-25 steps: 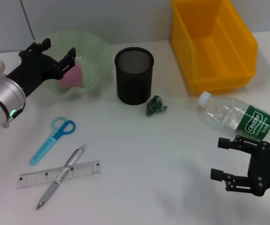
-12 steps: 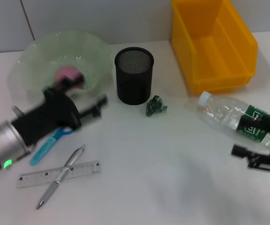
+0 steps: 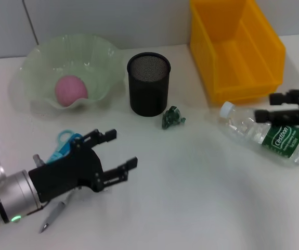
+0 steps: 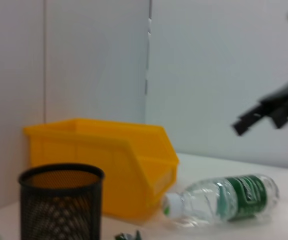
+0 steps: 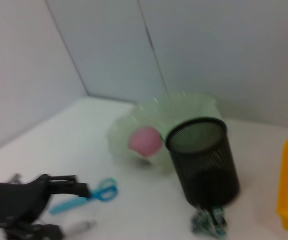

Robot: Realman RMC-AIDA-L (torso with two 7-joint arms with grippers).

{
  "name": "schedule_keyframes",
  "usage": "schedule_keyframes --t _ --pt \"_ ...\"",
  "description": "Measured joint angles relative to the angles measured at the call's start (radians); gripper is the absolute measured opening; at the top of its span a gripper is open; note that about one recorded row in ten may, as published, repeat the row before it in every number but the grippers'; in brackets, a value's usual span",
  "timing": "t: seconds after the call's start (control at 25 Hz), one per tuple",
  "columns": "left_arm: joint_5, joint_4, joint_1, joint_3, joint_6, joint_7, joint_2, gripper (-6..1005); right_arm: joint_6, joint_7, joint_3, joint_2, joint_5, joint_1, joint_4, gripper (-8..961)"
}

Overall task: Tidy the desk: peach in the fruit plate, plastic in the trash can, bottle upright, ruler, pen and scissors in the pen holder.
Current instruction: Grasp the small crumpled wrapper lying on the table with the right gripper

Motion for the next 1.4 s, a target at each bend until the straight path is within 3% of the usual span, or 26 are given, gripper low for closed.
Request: schedule_keyframes --t 0.08,0.12,0.16,0.2,0.36,0.64,0.84,1.4 --pt "0.001 -0.008 -0.005 0.038 -0.017 0.000 -0.001 813 0.004 0.141 -0.028 0.018 -0.171 0.116 -0.047 823" --pt "0.001 -0.008 -0.005 0.038 -0.017 0.000 -0.001 813 0.004 0.141 -0.028 0.018 -0.171 0.116 -0.047 823" --pt "0.001 -0.014 -0.008 0.046 -0.032 0.000 -0.001 813 0.009 0.224 -0.059 0.027 -0.295 0.202 -0.045 823" --pt "0.001 -0.014 -0.008 0.046 -0.032 0.000 -0.001 813 0.009 0.224 -0.059 0.027 -0.295 0.202 -0.045 823" --pt "-0.001 -0.017 -0.003 0.048 -0.042 0.000 -0.001 813 0.054 0.363 -0.172 0.030 -0.441 0.339 0.002 823" --pt "0.001 -0.022 0.001 0.051 -0.042 0.000 -0.001 813 0.167 0.432 -0.294 0.031 -0.473 0.394 0.083 823" --pt "0.001 -0.023 0.006 0.058 -0.042 0.000 0.000 813 0.331 0.441 -0.383 0.032 -0.474 0.437 0.238 823" --pt "0.001 -0.023 0.011 0.063 -0.042 0.001 0.001 813 0.569 0.441 -0.463 0.037 -0.456 0.548 0.525 823"
